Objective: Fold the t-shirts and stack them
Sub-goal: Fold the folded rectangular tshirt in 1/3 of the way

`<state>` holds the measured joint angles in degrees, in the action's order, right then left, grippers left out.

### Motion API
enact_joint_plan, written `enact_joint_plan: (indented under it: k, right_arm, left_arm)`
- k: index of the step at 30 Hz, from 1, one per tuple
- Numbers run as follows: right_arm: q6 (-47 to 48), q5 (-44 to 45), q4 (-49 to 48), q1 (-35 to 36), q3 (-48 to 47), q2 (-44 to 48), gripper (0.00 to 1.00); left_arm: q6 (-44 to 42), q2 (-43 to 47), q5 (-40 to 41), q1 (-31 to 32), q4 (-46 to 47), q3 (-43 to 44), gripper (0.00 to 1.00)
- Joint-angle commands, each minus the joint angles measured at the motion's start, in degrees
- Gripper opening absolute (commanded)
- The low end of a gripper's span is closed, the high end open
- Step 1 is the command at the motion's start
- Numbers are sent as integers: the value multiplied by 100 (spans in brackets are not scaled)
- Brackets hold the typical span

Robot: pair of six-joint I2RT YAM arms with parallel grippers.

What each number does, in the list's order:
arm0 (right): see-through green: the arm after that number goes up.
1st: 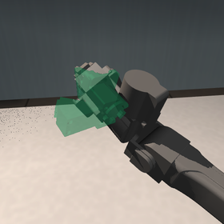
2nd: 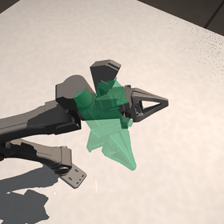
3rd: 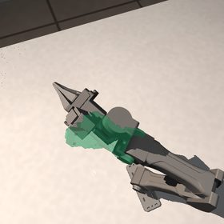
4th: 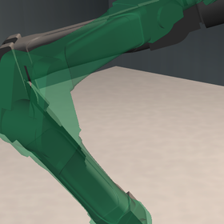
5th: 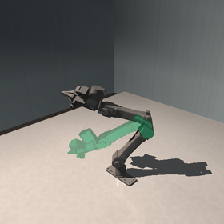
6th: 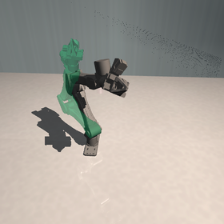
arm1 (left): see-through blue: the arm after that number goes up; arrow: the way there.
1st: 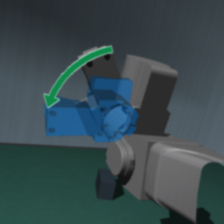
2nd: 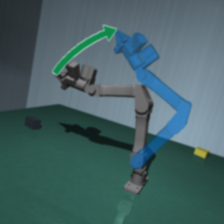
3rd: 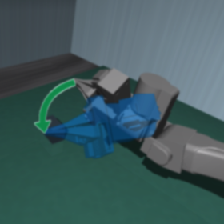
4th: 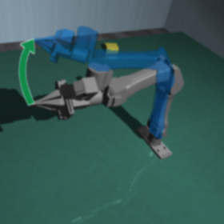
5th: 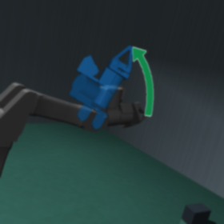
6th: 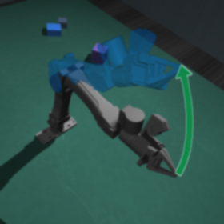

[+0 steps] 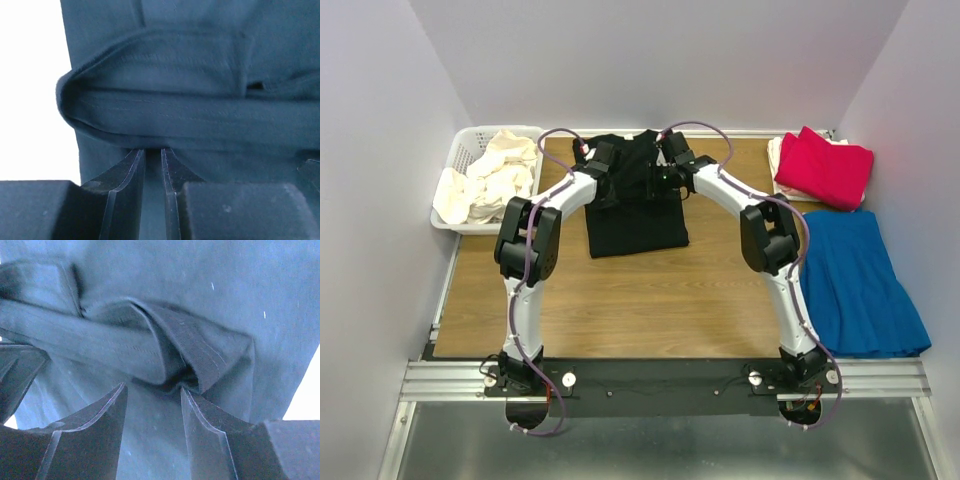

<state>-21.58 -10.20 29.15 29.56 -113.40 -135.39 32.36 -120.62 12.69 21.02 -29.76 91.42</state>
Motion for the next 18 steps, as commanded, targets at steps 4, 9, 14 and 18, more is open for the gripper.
enact_joint_plan:
  k: [4, 9, 14, 18]
  right_arm:
    - [-13, 403, 82, 6, -1016, -628, 55]
    - [128, 913, 74, -3, -1727, -918, 55]
    - [50, 1827, 47, -187, -2212, -1051, 56]
    - [-241, 2145, 56, -573, -2195, -832, 58]
  left_arm:
    - [-274, -585, 40, -291, -162, 1000, 26]
    - [-309, -1006, 190, -440, -48, 1798, 26]
    - [-160, -1262, 435, -537, 75, 2284, 25]
    - [-116, -1105, 682, -572, 58, 2311, 25]
